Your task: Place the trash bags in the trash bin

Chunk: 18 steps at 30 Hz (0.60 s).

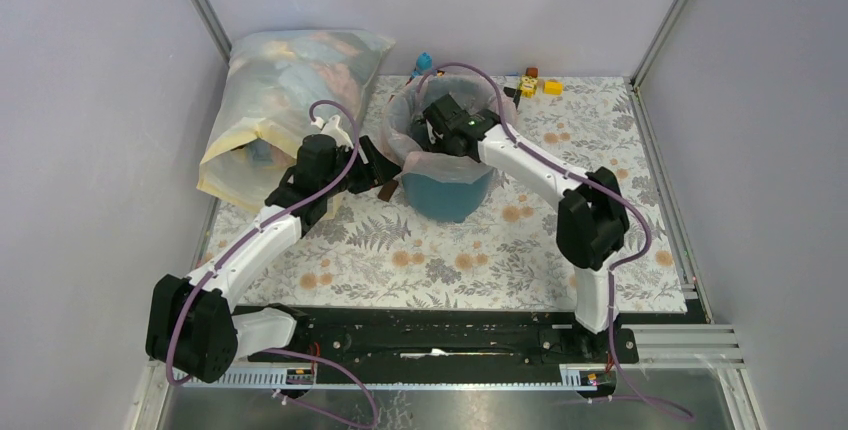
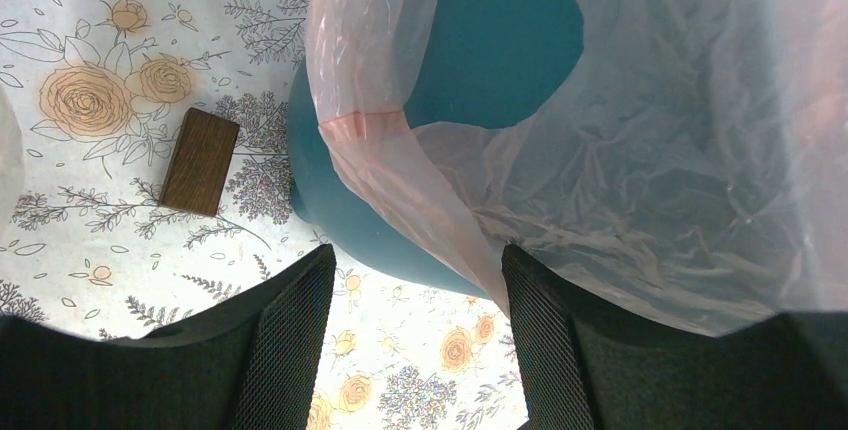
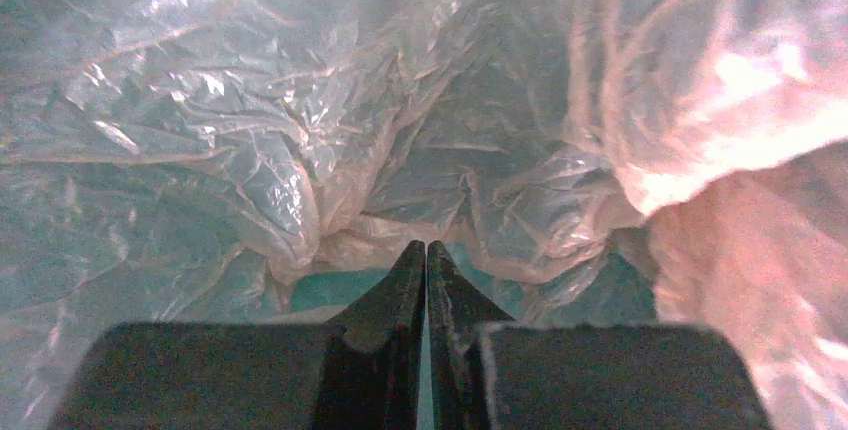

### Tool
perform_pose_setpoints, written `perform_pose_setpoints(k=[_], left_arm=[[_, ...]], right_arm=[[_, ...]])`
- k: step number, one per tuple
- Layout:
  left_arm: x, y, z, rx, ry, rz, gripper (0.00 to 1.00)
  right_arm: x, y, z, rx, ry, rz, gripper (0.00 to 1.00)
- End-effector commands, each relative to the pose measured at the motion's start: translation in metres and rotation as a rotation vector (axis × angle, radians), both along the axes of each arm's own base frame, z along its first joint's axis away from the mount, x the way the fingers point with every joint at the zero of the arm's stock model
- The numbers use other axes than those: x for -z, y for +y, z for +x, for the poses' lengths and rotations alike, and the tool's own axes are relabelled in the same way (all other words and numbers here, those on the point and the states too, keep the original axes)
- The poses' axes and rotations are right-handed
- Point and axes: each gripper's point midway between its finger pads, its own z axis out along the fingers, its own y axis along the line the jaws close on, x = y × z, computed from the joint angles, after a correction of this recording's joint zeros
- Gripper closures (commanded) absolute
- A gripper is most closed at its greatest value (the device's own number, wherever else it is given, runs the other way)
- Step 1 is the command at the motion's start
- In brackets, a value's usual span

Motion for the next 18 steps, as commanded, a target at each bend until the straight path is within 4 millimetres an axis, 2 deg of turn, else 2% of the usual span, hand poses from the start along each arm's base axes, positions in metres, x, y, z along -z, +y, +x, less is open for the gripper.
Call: perform_pose_setpoints(k=[1,5,9,13,18], left_arm=[[-0.009,-0.005,0.002,0.019,-0.039,-0.021,0.36],[-0.001,-0.005,0.003,0.017,-0.024,-0.009,0.36],[0.006,-0.006,0.003,0.022,-0.009,-0.004,0.36],[0.005,-0.008,0.001,0.034,-0.012,-0.009,0.36],[0.004,-0.011,0.000,0.045,-0.013,-0.011,0.36]], right_arm=[[-0.046,-0.003,0.009,0.033,-0.118,0.029,0.89],[-0.068,-0.004,0.012,0.046,-0.164,0.045,0.81],[-0.067,-0.014,0.016,0.095,-0.194,0.018,0.74],[-0.043,-0.018,0.019,0.138,-0.191,-0.004,0.74],[0.004,-0.007,0.022,0.163,-0.123,-0.009,0.75]])
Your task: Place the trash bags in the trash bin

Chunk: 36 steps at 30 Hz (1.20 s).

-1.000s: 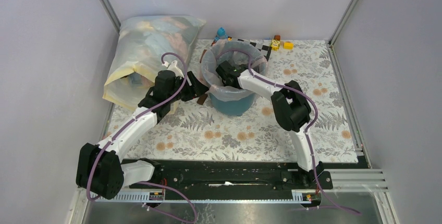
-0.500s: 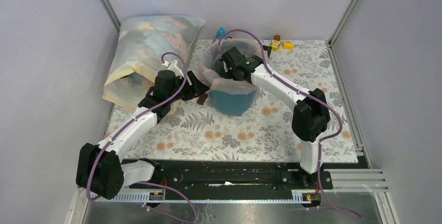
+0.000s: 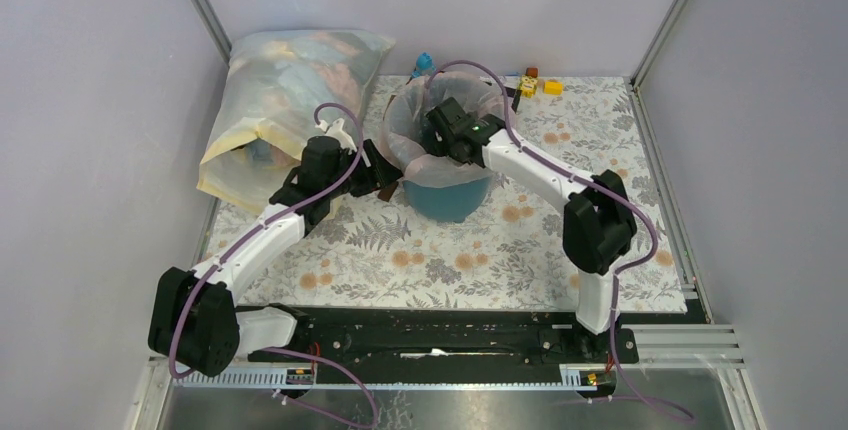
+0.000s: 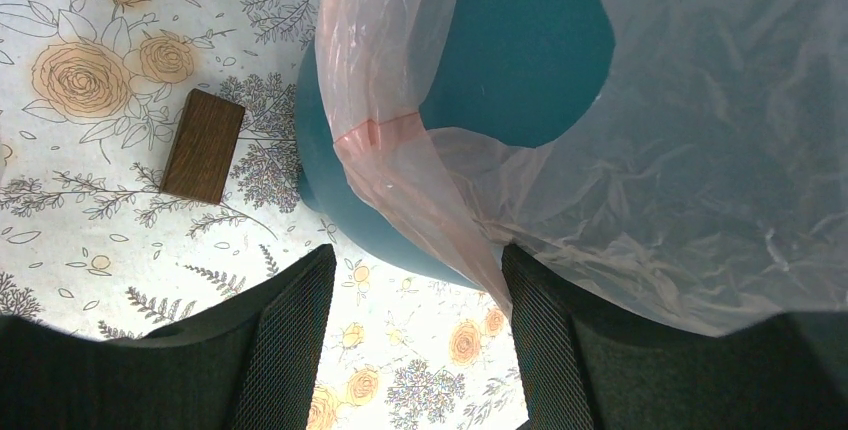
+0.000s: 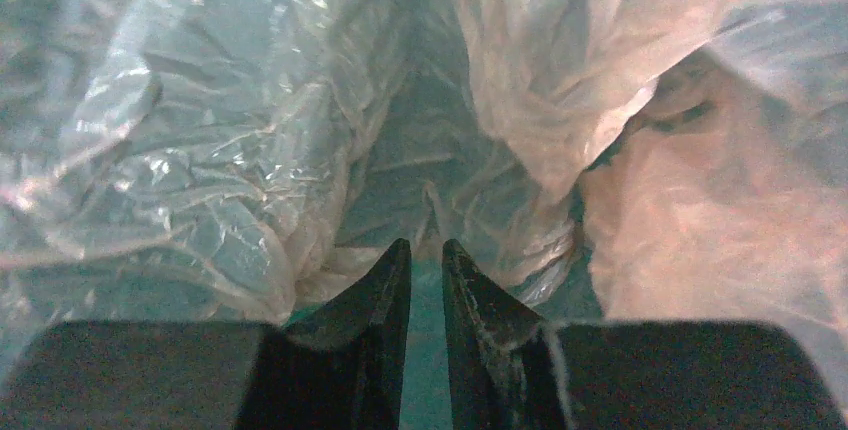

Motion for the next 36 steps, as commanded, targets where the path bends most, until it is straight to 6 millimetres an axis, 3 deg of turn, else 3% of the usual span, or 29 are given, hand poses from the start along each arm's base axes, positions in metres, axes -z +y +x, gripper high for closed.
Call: perform_pose_setpoints(k=[1,4,6,17,25,29,32,36], left_arm=[[-0.012,-0.009,0.002,0.036,-0.048,-0.025,0.36],[-0.010,-0.009,0.003,0.039,-0.042,-0.023,0.36],[-0.009,-0.010,0.003,0.041,-0.040,-0.021,0.36],[-0.008,-0.014,0.005,0.047,-0.038,-0.015,0.36],[-0.007,-0.016,0.002,0.051,-0.037,-0.013,0.36],[-0.007,-0.015,0.002,0.047,-0.039,-0.012,0.36],[-0.008,-0.015,0.003,0.045,-0.041,-0.012,0.36],[-0.010,-0.015,0.004,0.043,-0.046,-0.006,0.35]], right_arm=[[0.030,0.010,0.007,0.051,0.022,0.009,0.75],[0.039,0.015,0.011,0.061,0.037,0.008,0.74],[0.035,0.017,0.014,0.069,0.026,0.018,0.72],[-0.047,0.018,0.044,0.226,-0.149,0.166,0.56],[-0.051,0.013,0.066,0.366,-0.214,0.191,0.52],[-0.084,0.018,0.069,0.397,-0.250,0.286,0.46],[-0.116,0.033,0.061,0.308,-0.260,0.390,0.38],[-0.152,0.029,0.047,0.258,-0.292,0.445,0.30]])
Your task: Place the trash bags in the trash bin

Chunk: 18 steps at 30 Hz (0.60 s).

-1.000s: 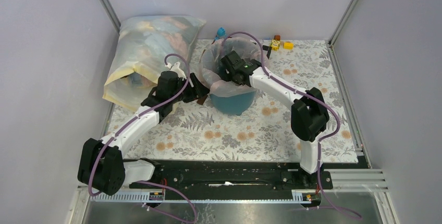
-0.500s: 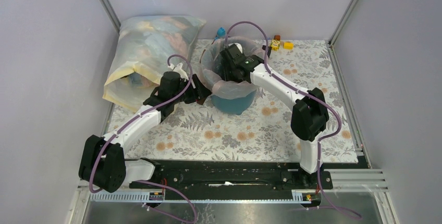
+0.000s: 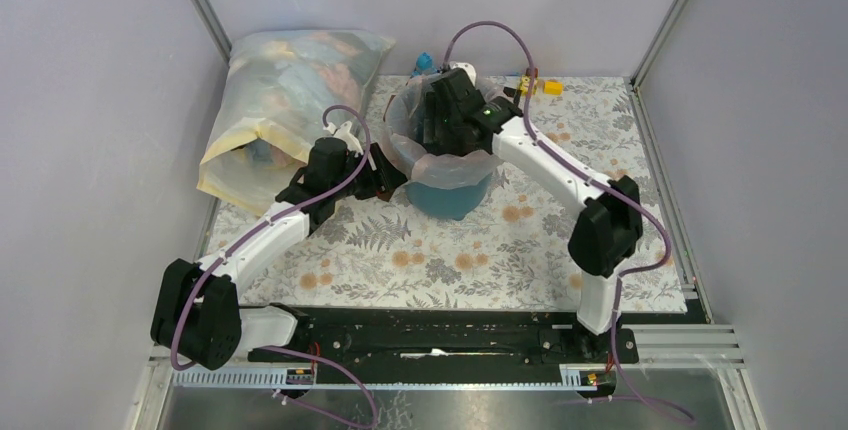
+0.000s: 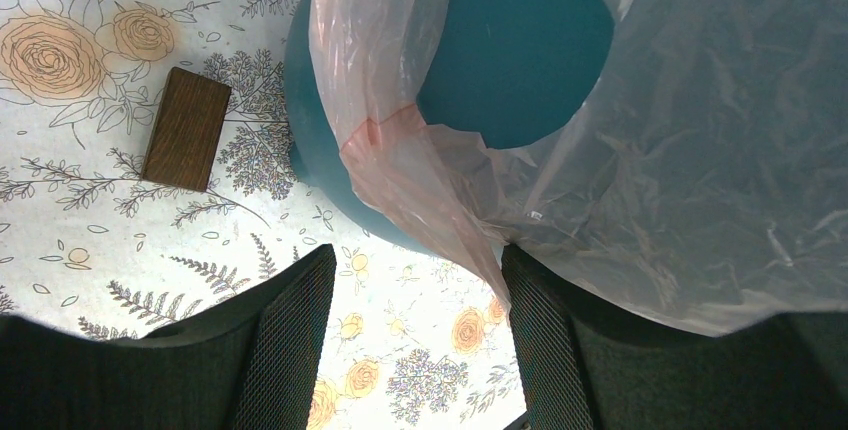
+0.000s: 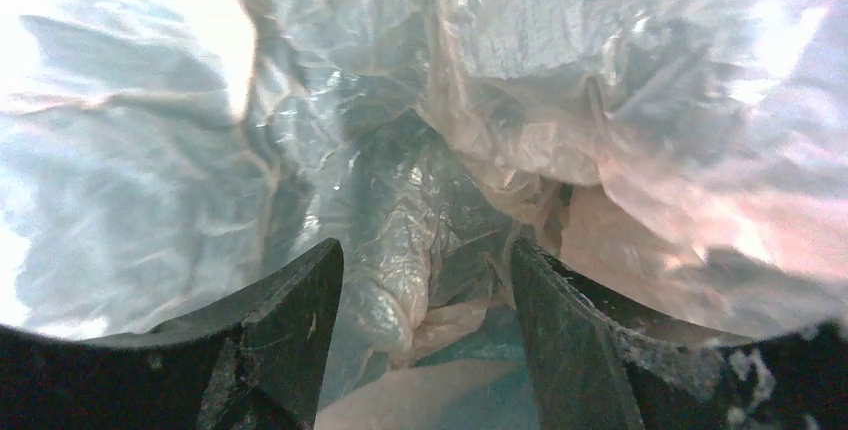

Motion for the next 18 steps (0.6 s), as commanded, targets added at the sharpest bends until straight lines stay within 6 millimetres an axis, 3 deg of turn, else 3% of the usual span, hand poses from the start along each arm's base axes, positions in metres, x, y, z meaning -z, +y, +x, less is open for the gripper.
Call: perform_pose_setpoints(k=[1,5,10,18], left_arm=[[-0.023,-0.005,0.009,0.009,-0.078,-0.018,0.35],[-0.026,-0.003,0.009,0.003,-0.084,-0.007,0.35],[-0.036,0.004,0.006,-0.008,-0.106,0.017,0.34],[-0.056,0.009,0.005,-0.026,-0.141,0.025,0.33]], right_arm=[[-0.095,0.000,-0.011,-0.052,-0.158,0.154,0.29],[-0.120,-0.019,-0.022,-0.057,-0.223,0.127,0.28],[-0.153,-0.069,-0.031,0.018,-0.325,0.076,0.27],[-0.161,-0.145,-0.033,0.157,-0.357,0.112,0.25]])
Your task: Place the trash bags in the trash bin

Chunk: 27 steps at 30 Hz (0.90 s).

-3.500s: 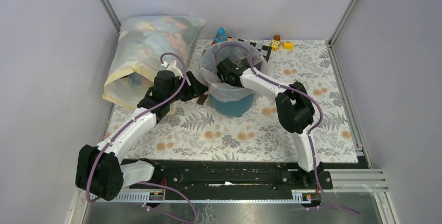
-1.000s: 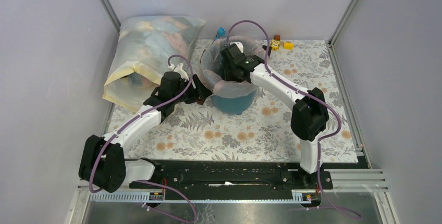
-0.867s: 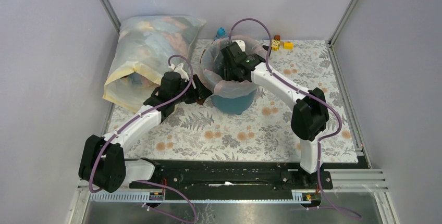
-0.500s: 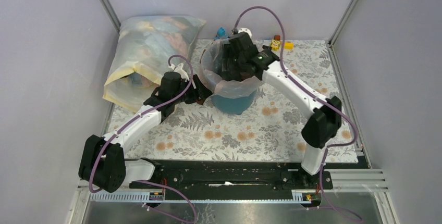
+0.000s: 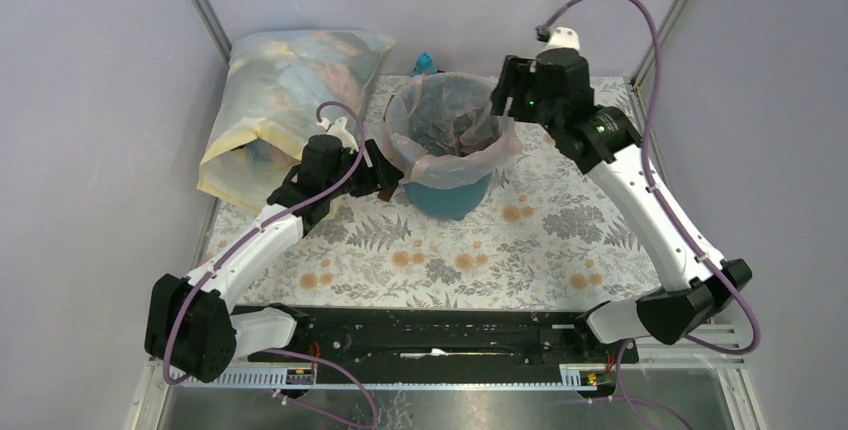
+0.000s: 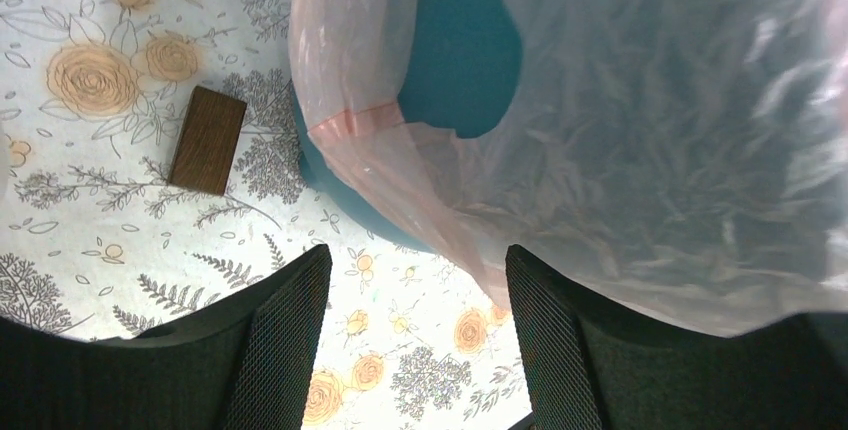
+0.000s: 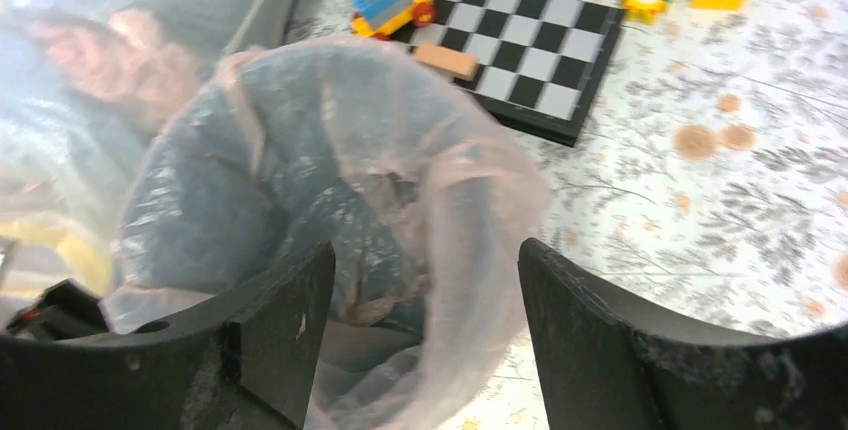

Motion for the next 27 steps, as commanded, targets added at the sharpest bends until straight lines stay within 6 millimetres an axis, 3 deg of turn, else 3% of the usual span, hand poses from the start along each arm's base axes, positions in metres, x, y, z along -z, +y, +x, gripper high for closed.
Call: perform_pose_setpoints(k=[1,4,6,10,18,27], left_arm=[[-0.041,0.001,0.009,-0.014,-0.110,-0.008,0.32],[-0.046,0.009,0.011,-0.058,-0.125,0.004,0.32],[-0.049,0.015,0.012,-0.094,-0.139,0.005,0.33],[-0.048,0.022,0.015,-0.130,-0.141,-0.011,0.35],[-0.027,0.019,0.032,-0.130,-0.071,-0.027,0.36],[-0.002,0.013,0.051,-0.115,-0.024,-0.014,0.38]], right_arm=[[0.005,-0.046,0.006,0.117,-0.025,0.008,0.22],[0.024,-0.077,0.015,0.191,-0.007,0.073,0.19],[0.052,-0.095,0.022,0.198,0.057,0.170,0.19],[0.091,-0.103,0.025,0.145,0.139,0.382,0.22],[0.138,-0.063,0.021,-0.080,0.283,0.562,0.30],[0.183,-0.044,0.020,-0.167,0.397,0.651,0.35]])
